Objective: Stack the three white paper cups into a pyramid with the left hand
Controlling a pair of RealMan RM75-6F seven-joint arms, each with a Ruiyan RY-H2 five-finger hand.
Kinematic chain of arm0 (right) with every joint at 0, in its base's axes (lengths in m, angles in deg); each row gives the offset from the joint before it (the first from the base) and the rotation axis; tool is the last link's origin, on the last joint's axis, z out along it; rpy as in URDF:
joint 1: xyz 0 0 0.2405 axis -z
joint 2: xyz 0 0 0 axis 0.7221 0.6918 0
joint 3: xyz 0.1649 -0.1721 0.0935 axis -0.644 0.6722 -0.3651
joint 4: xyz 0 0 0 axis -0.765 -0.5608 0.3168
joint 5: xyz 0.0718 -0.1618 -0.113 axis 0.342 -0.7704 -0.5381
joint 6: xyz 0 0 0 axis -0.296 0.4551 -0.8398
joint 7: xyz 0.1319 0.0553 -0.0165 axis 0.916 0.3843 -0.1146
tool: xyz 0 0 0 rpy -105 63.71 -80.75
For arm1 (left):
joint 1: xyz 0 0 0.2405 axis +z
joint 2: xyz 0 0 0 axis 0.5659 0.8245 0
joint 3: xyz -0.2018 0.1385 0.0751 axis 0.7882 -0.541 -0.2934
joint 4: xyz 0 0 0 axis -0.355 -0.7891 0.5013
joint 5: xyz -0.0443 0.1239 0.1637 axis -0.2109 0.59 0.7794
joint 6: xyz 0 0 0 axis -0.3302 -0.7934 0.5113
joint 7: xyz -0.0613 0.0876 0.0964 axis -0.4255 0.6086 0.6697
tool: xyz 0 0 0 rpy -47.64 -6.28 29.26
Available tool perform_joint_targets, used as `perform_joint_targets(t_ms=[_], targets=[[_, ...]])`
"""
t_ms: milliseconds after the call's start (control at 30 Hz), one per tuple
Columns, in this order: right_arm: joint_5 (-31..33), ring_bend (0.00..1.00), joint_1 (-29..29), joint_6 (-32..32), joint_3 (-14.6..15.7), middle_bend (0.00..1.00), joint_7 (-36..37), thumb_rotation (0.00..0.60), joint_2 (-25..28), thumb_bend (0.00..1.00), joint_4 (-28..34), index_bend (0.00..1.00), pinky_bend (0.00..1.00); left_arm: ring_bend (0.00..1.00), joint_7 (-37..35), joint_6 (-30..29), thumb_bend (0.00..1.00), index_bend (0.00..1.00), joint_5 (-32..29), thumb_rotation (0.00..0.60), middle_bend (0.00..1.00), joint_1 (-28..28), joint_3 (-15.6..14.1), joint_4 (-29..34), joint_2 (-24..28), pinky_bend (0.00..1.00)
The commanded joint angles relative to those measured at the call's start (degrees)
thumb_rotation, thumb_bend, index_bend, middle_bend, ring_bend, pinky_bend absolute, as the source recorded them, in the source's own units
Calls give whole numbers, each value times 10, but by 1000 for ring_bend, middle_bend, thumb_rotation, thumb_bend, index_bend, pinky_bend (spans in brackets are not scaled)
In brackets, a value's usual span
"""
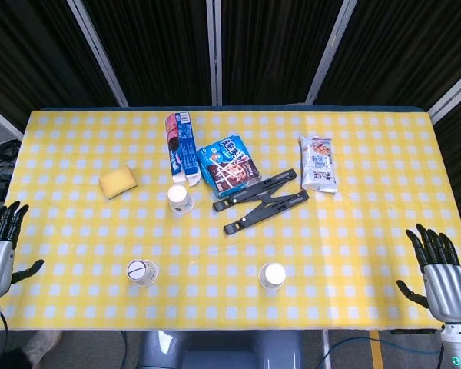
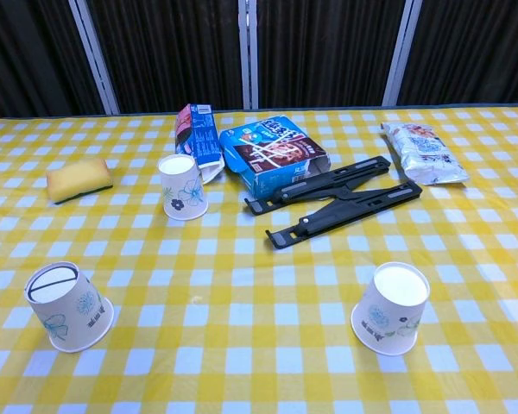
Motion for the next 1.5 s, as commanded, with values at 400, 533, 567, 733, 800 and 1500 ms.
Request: perform_joint_targets(t_ms=[400, 533, 567, 733, 800, 1500], targets=[[-4, 0, 2, 4, 1, 0, 1, 600, 2, 89, 3, 0, 0, 0, 5, -4, 57, 0, 3, 600, 0, 1, -1, 3, -1, 0], [-2, 0, 1, 0, 2, 0, -3, 600, 2, 89, 4, 0, 0, 0, 5, 3, 57, 0, -1, 600, 0, -1, -1, 1, -2, 0], [-2, 0, 1, -1, 2, 0, -3, 600, 2, 89, 4, 0, 0, 0, 5, 5, 57, 0, -2, 600, 0, -2, -2, 1, -2, 0], [0, 0, 2, -1, 3, 0, -1, 600, 5, 90, 6, 0, 0, 0, 8, 3, 57, 0, 0, 600, 0, -2, -2, 3, -2, 0], [0, 0, 2, -1, 3, 0, 0, 600, 6, 89, 6, 0, 0, 0, 9, 3, 57, 0, 1, 600, 0, -1, -2, 4, -2, 0], [0, 0, 5, 3, 3, 0, 7, 600, 13, 90, 12, 0, 0, 0, 26, 34, 75, 10, 38, 600, 0, -19, -24, 15, 5, 0]])
